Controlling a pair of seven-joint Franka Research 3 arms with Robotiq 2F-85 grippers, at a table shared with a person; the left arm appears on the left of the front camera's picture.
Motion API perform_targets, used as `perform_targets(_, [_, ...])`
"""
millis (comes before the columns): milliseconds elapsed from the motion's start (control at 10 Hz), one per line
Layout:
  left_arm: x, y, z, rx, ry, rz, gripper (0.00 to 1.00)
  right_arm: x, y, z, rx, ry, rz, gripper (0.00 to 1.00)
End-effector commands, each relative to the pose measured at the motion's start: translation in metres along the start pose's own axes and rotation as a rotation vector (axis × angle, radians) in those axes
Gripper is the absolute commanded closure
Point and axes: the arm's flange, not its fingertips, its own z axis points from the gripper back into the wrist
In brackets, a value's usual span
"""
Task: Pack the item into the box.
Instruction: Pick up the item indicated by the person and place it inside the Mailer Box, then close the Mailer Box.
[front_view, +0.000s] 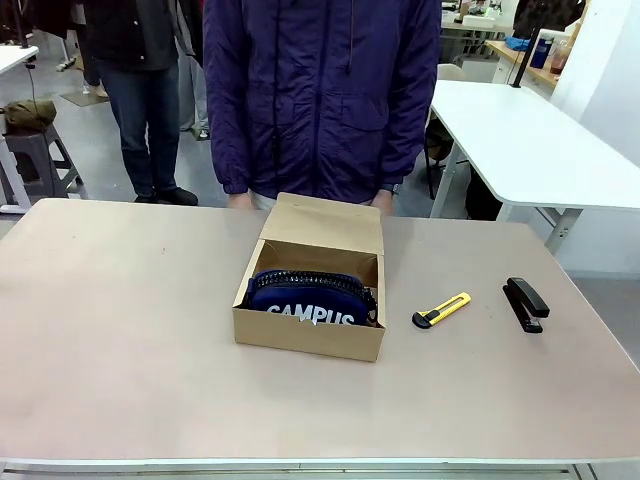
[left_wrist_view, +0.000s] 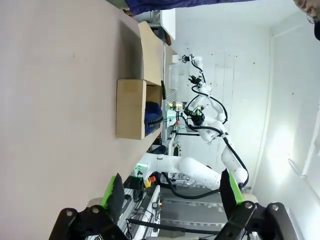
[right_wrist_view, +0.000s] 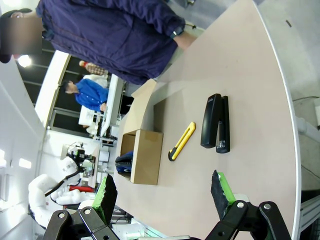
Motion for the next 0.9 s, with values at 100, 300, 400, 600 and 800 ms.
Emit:
perform_targets(100, [0.0000,0.0000,0.0000,0.000,0.000,0.000,0.00,0.0017,0.0005,-0.0008,0.021,-0.023,0.024,0.00])
perform_targets(300, [0.0000,0.0000,0.0000,0.000,0.000,0.000,0.00,0.0017,0.0005,-0.0008,0.021,-0.023,0.024,0.00])
perform_targets(400, [0.0000,0.0000,0.0000,0.000,0.000,0.000,0.00,0.0017,0.0005,-0.0008,0.021,-0.023,0.024,0.00])
perform_targets(600, [0.0000,0.0000,0.0000,0.000,0.000,0.000,0.00,0.0017,0.0005,-0.0008,0.021,-0.023,0.024,0.00])
perform_targets(800, [0.0000,0.0000,0.0000,0.000,0.000,0.000,0.00,0.0017,0.0005,-0.0008,0.021,-0.023,0.024,0.00])
